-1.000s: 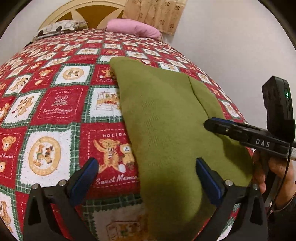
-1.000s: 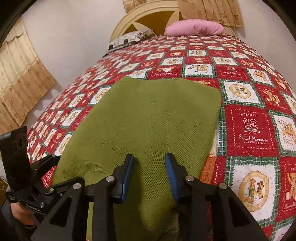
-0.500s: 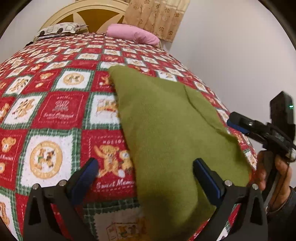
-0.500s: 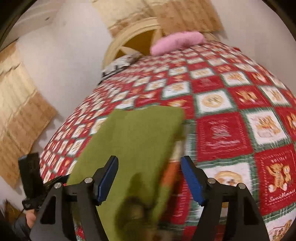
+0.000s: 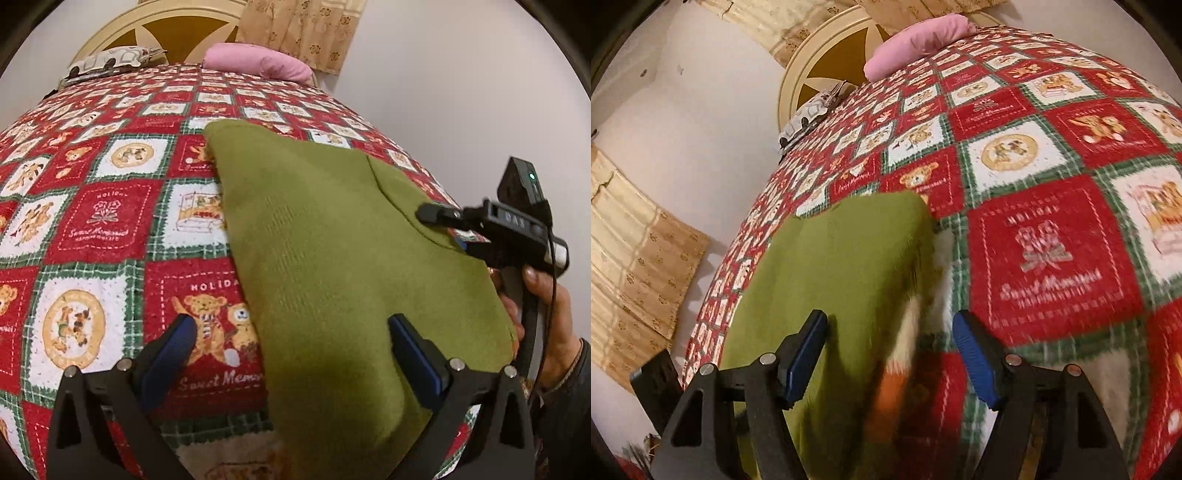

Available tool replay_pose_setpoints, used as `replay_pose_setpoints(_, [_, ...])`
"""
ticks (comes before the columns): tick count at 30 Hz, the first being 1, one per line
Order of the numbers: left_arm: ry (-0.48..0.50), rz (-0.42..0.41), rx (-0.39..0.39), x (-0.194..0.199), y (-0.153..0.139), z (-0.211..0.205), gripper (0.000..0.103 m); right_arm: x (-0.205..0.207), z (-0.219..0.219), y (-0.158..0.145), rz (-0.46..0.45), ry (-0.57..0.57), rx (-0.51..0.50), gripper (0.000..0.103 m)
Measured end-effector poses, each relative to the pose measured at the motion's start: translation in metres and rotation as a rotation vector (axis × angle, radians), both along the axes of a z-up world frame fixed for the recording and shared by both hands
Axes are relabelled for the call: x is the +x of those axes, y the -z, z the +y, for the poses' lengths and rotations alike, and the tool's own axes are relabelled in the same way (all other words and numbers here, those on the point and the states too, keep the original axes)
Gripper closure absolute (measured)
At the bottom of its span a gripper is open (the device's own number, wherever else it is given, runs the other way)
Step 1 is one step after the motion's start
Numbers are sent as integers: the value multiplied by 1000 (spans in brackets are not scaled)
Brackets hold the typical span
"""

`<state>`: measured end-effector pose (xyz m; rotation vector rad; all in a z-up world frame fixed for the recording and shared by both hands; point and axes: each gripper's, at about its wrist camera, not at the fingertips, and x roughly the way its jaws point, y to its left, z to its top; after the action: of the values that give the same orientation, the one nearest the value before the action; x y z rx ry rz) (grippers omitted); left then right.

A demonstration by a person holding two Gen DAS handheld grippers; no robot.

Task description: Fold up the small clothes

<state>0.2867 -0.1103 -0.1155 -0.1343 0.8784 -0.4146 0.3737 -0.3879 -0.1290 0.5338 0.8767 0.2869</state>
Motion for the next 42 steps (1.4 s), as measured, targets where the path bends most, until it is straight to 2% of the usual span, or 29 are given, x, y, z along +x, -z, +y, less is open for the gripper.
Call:
replay_pose_setpoints(1, [0,0,-2,0,0,1,0,4,2,1,-3,-7,4,36])
replay_pose_setpoints(2, [1,0,-3,1,0,1,0,9,3,2,-2,-23,7,46])
replay_pose_setpoints(3, [1,1,-3,1,1,1,0,12,6,4,2,-36,6,51])
replay_pose_setpoints(11, [4,4,-10,3,2,-3,0,17,9,13,-27,-51,63,53])
replay_pose_setpoints(16, [5,3,-13,4,2,-6,0,16,10,13,-36,-52,48,55])
replay_pose_setpoints(20, [7,0,-14,3,2,-5,0,14,13,14,-35,-53,43,63])
replay_pose_setpoints(25, [14,-8,-21,2,1,-7,2,14,13,14,-39,-50,28,64])
replay_pose_setpoints(31, [74,-5,-55,1,-1,-12,22,12,22,9,-38,-35,-42,67])
replay_pose_setpoints(34, [83,-6,-45,-1,-5,-15,30,5,28,2,-57,-26,-92,73])
replay_pose_setpoints(36, [90,-10,-38,-3,-9,-16,44,-1,30,-4,-71,-16,-109,77])
replay_pose_setpoints(38, [104,-22,-9,-6,-15,-18,52,-9,33,-9,-85,-12,-115,78])
replay_pose_setpoints(42, [128,-40,31,-14,-25,-19,57,-26,37,-21,-116,-13,-111,79])
